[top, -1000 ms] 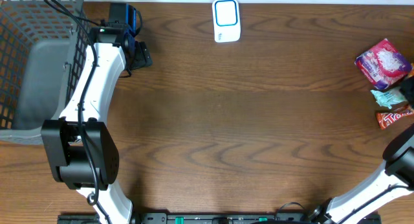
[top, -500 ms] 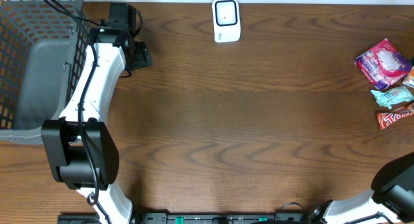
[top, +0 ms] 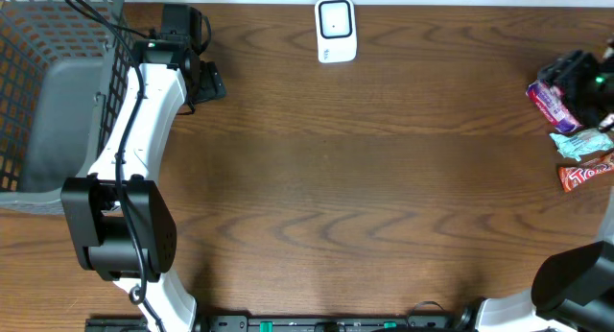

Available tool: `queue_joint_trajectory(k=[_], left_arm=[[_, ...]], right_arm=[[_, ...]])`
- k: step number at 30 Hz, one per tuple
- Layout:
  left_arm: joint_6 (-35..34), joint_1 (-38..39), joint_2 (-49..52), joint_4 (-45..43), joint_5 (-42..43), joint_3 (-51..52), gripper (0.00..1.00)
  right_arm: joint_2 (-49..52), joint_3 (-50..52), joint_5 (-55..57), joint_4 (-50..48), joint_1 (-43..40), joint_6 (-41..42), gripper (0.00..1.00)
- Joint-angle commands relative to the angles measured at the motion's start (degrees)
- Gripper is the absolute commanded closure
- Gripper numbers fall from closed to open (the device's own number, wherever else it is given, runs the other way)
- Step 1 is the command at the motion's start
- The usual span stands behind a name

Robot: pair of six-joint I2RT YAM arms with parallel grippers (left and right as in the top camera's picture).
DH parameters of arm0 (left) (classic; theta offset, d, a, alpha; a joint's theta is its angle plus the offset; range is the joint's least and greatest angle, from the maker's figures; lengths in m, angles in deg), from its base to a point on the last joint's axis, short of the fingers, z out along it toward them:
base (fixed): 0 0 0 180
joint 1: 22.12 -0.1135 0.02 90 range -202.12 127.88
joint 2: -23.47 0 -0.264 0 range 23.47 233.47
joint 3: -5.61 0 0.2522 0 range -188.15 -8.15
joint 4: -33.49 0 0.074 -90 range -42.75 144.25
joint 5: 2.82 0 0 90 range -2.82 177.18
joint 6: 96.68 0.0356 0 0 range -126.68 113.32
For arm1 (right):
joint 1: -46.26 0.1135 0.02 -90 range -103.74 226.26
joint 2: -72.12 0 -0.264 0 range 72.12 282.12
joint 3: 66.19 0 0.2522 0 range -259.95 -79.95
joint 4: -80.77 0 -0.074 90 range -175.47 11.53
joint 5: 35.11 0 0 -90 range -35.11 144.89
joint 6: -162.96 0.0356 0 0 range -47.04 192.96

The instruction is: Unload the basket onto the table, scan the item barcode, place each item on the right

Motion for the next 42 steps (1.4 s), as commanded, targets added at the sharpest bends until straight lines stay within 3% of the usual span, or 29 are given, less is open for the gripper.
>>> queue_joint_trajectory(k=[1,10,14,17,19,21,22,27,42], left_arm=[[0.13,-0.02,-0.28,0.11,-0.52,0.33,0.01],[0.13,-0.02,-0.28,0.11,-0.52,0.33,0.01],[0.13,-0.02,-0.28,0.11,-0.52,0.33,0.01],[0.13,-0.02,-0.28,0.13,-0.52,0.33,0.01],[0.13,-0.02,-0.28,0.13,-0.52,0.33,0.01],[0.13,-0.02,-0.28,0.13,-0.52,0.33,0.01],[0.13,-0.02,-0.28,0.13,-0.52,0.33,0.01],[0.13,-0.02,-0.28,0.13,-0.52,0.33,0.01],[0.13,-0.02,-0.28,0.11,-0.52,0.33,0.01]], right_arm=[[-2.60,2.40,1.81,0.37,3.23,-2.40,0.32],[-10.69,15.58,8.46,-4.81,9.51,-3.37,0.32],[-17.46,26.95,9.31,-14.03,13.33,-3.82,0.32],[-23.39,36.50,9.31,-24.00,17.25,-7.17,0.41],[-27.52,43.04,9.35,-31.34,20.44,-9.70,0.41],[-30.80,48.52,9.51,-38.05,23.15,-10.99,0.09],[-32.00,50.75,9.94,-40.96,24.11,-11.04,0.01],[-33.62,56.78,10.21,-49.42,25.46,-10.84,0.01],[-32.96,57.05,11.47,-49.90,25.42,-10.84,0.01]])
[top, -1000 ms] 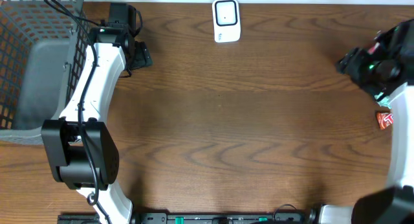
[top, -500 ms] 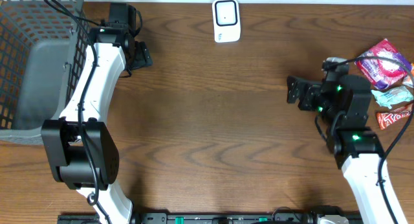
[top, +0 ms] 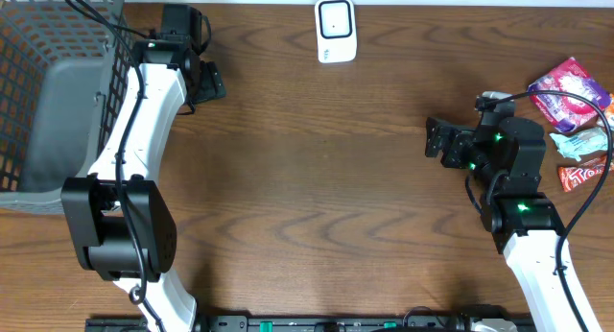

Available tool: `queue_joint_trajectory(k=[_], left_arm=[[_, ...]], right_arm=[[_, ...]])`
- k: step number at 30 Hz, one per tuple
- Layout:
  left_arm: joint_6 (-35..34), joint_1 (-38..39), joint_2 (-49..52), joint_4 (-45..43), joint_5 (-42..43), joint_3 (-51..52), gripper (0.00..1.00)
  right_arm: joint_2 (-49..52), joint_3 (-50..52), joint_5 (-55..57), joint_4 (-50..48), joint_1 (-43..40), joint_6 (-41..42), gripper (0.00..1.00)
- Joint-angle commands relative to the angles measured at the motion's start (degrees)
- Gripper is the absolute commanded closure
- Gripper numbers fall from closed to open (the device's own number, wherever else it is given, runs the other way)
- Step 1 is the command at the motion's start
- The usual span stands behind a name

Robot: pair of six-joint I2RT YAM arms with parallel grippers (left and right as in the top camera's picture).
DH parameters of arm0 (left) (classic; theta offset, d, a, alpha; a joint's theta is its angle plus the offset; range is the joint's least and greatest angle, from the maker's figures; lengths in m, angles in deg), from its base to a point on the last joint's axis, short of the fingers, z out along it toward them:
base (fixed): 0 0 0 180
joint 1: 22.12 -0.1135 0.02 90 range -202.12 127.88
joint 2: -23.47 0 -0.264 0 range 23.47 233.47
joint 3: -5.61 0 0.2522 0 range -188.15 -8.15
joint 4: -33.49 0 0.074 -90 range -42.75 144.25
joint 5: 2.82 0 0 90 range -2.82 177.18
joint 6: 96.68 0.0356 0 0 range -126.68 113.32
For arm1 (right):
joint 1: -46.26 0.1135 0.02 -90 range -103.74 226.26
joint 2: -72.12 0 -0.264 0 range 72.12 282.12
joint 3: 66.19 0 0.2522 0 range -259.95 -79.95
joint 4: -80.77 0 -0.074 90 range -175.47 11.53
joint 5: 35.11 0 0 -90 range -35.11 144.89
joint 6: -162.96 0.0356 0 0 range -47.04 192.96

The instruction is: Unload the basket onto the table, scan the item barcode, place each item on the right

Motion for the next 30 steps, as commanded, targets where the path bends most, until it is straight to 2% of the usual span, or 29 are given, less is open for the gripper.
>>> queue_joint_trajectory(k=[1,15,30], left_arm=[[0.13,-0.02,-0.28,0.13,-0.52,0.33,0.01],[0.13,-0.02,-0.28,0.15,-0.52,0.33,0.01],[0.13,-0.02,-0.28,0.15,-0.52,0.33,0.01]], right_arm=[[0.09,0.31,0.70,-0.15,0.17,-0.96,0.01],[0.09,0.31,0.68,0.37,0.17,-0.35,0.01],[0.09,0.31,0.68,13.14,0.17,-0.33,0.01]])
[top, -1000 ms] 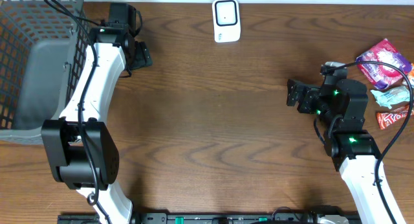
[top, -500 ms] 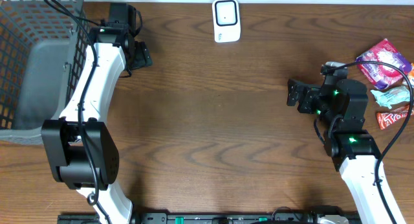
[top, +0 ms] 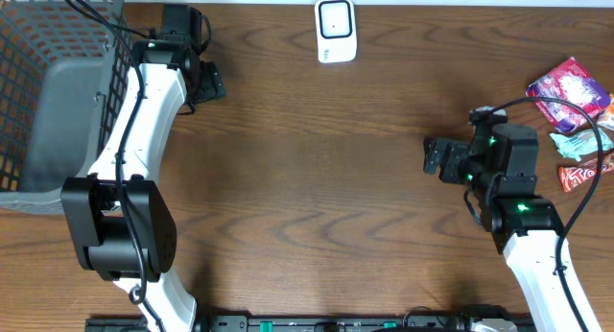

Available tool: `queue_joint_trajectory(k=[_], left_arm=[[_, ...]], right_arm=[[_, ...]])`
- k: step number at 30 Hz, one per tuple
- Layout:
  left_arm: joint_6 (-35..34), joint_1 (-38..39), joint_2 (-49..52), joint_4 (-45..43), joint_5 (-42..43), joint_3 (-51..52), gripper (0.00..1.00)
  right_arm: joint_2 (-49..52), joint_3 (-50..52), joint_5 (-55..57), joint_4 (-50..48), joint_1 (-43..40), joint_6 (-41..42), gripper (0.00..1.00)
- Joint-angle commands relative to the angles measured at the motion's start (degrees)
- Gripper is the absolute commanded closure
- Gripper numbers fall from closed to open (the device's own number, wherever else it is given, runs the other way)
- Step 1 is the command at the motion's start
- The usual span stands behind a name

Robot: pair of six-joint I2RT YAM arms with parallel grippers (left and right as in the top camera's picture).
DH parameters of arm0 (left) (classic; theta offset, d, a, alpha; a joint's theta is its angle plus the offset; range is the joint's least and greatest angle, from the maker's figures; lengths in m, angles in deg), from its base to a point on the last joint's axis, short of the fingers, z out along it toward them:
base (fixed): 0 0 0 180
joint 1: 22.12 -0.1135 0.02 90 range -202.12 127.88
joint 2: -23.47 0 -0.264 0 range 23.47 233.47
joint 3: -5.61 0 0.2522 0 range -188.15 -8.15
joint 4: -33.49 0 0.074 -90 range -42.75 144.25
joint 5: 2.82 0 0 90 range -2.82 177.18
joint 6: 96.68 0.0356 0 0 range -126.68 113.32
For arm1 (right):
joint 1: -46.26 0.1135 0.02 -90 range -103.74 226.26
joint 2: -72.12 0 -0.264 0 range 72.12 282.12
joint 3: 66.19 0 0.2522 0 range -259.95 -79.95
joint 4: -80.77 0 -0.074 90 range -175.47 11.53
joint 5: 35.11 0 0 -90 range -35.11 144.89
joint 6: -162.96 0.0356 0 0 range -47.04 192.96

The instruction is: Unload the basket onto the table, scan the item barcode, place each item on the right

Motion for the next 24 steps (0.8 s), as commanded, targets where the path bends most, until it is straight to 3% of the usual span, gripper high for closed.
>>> queue_joint_trajectory(k=[1,24], left_arm=[[0.13,-0.02,-0.28,0.15,-0.52,0.33,0.01],[0.13,-0.02,-0.28,0.13,-0.52,0.33,0.01]], right_arm=[[0.09,0.22,0.28,2.27,0.17,-0.37,0.01],[-1.29,0.22,0.31,8.66,0.17,-0.39,0.01]])
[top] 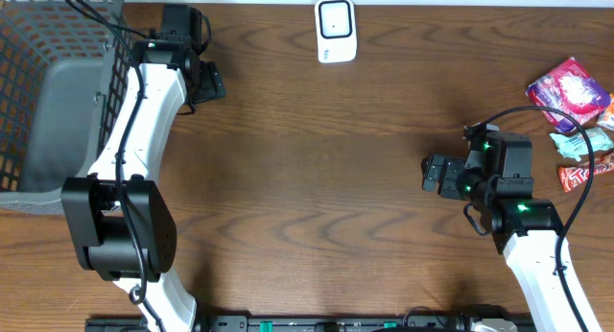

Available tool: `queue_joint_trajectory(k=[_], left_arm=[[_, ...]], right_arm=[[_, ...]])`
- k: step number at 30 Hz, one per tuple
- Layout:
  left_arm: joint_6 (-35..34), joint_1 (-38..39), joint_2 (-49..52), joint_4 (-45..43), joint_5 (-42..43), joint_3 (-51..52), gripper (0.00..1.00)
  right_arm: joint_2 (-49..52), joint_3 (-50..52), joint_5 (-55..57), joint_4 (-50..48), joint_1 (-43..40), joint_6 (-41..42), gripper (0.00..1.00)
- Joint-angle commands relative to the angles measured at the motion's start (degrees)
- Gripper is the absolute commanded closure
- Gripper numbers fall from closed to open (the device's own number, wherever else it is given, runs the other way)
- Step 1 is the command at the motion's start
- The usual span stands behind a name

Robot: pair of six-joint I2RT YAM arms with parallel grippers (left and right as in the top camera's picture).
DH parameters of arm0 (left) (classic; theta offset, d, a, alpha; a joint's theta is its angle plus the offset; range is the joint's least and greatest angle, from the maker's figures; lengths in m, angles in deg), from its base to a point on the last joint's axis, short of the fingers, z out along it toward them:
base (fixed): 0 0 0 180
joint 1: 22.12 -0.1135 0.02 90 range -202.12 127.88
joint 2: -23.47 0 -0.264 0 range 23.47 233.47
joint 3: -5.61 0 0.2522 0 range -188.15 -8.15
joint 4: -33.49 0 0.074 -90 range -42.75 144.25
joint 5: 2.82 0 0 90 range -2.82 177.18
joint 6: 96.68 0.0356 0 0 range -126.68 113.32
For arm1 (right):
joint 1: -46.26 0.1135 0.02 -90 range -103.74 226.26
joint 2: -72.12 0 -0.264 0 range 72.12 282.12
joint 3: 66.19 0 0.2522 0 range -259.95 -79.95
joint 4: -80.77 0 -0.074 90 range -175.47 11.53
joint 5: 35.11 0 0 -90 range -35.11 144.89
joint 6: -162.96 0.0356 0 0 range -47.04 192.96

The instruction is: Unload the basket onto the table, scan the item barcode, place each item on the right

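The white barcode scanner (336, 30) stands at the table's far edge, middle. Three snack items lie at the right edge: a purple packet (568, 85), a teal wrapper (581, 140) and a red bar (585, 175). My right gripper (431, 174) hovers over bare table, well left of the snacks, pointing left; its jaws look a little apart and nothing shows between them. My left gripper (211, 83) rests at the far left beside the basket, its fingers together and holding nothing.
A grey wire basket (48, 92) fills the far-left corner, with the left arm running along its right side. Bare brown table (317, 198) spans the gap between the two arms. Cables trail from the right arm toward the snacks.
My right gripper has shifted slightly toward the near edge, from about level with the teal wrapper to level with the red bar. The snacks, the scanner and the left arm have not moved.
At first my right gripper was over the snack pile at the right edge, partly covering the purple packet. Then it was left of the pile over bare table with all three snacks still lying there, the purple packet shifted. Since then it has edged nearer.
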Motion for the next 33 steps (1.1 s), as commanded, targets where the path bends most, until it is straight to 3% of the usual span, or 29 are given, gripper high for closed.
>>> queue_joint_trajectory(k=[1,10,14,21,33], left_arm=[[0.13,-0.02,-0.28,0.15,-0.52,0.33,0.01],[0.13,-0.02,-0.28,0.13,-0.52,0.33,0.01],[0.13,-0.02,-0.28,0.15,-0.52,0.33,0.01],[0.13,-0.02,-0.28,0.15,-0.52,0.33,0.01],[0.13,-0.02,-0.28,0.15,-0.52,0.33,0.01]], right_arm=[[-1.70,0.22,0.28,0.20,0.17,-0.37,0.01],[-8.31,4.57,-1.29,-5.11,0.39,-4.02,0.01],[-13.44,11.34,-4.52,-14.75,1.90,-9.94,0.01],[-26.67,25.33,-4.55,-34.38,5.01,-11.39,0.01],[-50.07,36.35,-5.55,-36.50,7.17,-17.53,0.01]])
